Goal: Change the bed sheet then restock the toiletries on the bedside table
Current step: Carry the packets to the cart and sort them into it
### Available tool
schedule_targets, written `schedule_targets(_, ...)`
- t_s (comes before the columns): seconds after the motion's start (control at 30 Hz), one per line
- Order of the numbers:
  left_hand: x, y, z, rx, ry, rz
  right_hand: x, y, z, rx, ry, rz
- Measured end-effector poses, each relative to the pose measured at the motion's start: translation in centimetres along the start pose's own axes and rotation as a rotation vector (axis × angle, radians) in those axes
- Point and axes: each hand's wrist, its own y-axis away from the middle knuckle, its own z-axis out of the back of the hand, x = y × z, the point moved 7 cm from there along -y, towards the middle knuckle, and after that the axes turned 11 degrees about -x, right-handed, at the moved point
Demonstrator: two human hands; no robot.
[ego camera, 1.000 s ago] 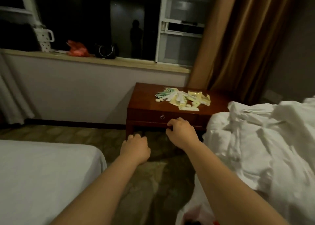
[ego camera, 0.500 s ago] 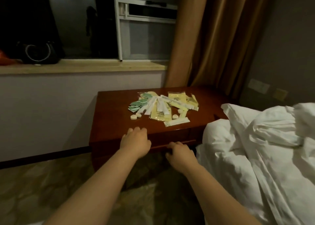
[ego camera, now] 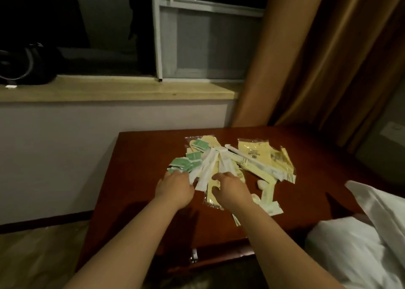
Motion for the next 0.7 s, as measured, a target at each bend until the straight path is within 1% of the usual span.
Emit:
schedule_targets(0.1, -1.1, -6.2, -1.5, 0.014, -0.003, -0.06, -2.9, -3.1, -2.8, 0.04, -0.016, -0.08)
schedule_targets(0.27, -3.6, -11.9, -7.0, 0.19, -0.012, -0.111, -8.6, -6.8, -5.1, 0.084, -0.024, -0.216)
schedule_targets(0.37, -4.7, -14.3, -10.1, 0.272, -0.007, -0.131, -10.7, -10.1, -6.2, 0.085, -0.025, -0.235)
schedule_targets(0.5, -4.5, -16.7, -13.5, 0.303, 0.023, -0.036, -11.7, -14.5, -8.8, 0.105, -0.028, -0.197)
schedule_targets(0.6, -4.4, -18.1, -16.0, 0.313, 0.04, 0.066, -12.2, -16.9, -11.3, 0.177, -0.022, -0.203)
schedule_targets(0.7, -5.0, -19.6, -17.2, 0.272, -0.013, 0.079, -12.4, -18.2, -13.2, 0.187, 0.006, -0.197)
